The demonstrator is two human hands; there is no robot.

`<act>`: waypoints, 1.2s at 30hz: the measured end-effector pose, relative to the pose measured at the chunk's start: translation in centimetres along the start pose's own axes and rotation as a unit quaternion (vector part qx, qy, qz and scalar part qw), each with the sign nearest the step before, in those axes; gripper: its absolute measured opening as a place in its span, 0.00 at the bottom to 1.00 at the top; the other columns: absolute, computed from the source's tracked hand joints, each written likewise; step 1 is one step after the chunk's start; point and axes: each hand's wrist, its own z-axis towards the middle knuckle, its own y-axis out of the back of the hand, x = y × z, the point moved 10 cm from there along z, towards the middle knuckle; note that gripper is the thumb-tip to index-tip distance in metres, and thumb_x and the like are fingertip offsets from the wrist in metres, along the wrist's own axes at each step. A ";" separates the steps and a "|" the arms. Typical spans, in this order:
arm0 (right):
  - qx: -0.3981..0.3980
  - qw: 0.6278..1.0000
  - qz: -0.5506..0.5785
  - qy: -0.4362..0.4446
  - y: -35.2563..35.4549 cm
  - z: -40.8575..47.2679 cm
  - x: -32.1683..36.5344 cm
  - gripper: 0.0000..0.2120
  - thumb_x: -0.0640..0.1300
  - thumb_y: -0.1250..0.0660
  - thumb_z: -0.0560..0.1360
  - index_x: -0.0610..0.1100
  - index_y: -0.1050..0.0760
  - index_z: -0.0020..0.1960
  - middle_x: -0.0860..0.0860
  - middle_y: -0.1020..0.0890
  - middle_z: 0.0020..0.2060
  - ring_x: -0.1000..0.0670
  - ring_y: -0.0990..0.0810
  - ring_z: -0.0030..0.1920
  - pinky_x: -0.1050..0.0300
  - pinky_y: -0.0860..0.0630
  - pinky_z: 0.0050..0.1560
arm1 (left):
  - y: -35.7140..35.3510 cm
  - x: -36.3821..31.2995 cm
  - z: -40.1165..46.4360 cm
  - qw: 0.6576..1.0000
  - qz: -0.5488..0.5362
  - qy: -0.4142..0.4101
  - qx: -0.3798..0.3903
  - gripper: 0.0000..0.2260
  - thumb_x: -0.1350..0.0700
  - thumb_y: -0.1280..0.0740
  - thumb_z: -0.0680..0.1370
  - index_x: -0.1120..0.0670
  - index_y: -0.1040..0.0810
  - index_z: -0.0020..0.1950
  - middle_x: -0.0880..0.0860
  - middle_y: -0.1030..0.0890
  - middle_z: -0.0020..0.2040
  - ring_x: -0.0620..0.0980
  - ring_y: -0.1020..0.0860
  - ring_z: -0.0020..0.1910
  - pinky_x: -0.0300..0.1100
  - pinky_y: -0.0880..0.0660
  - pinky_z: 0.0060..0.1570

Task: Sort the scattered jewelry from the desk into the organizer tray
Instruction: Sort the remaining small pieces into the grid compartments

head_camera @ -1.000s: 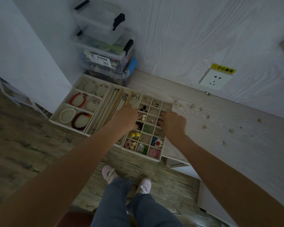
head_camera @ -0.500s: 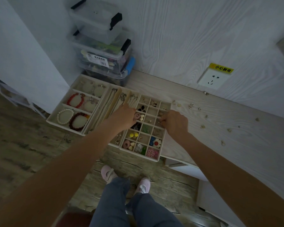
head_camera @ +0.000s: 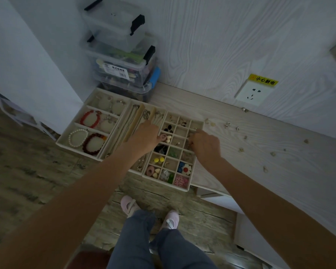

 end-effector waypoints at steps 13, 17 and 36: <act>0.014 0.999 0.009 -0.028 0.2 -0.4 0.4 0.08 0.41 0.38 0.77 0.41 0.23 0.44 0.47 0.19 0.45 0.46 0.19 0.45 0.59 0.34 0.38 | -0.7 0.1 0.8 1.000 0.015 0.002 0.002 0.13 0.53 0.42 0.81 0.62 0.25 0.54 0.60 0.28 0.55 0.54 0.26 0.50 0.43 0.29 0.48; 0.016 0.999 0.016 -0.029 0.2 -0.3 0.7 0.08 0.37 0.40 0.77 0.41 0.23 0.43 0.47 0.18 0.43 0.47 0.19 0.43 0.59 0.34 0.37 | -0.7 0.1 0.9 1.000 0.021 -0.003 0.000 0.14 0.53 0.42 0.81 0.62 0.25 0.53 0.60 0.27 0.54 0.54 0.25 0.48 0.43 0.29 0.46; 0.150 0.722 0.657 -0.156 0.1 -0.4 0.0 0.09 0.37 0.41 0.79 0.39 0.23 0.53 0.46 0.18 0.40 0.51 0.20 0.36 0.65 0.26 0.32 | -0.1 -3.2 -0.7 0.655 -0.748 0.094 0.060 0.20 0.75 0.51 0.76 0.66 0.30 0.64 0.61 0.22 0.57 0.53 0.22 0.58 0.44 0.27 0.62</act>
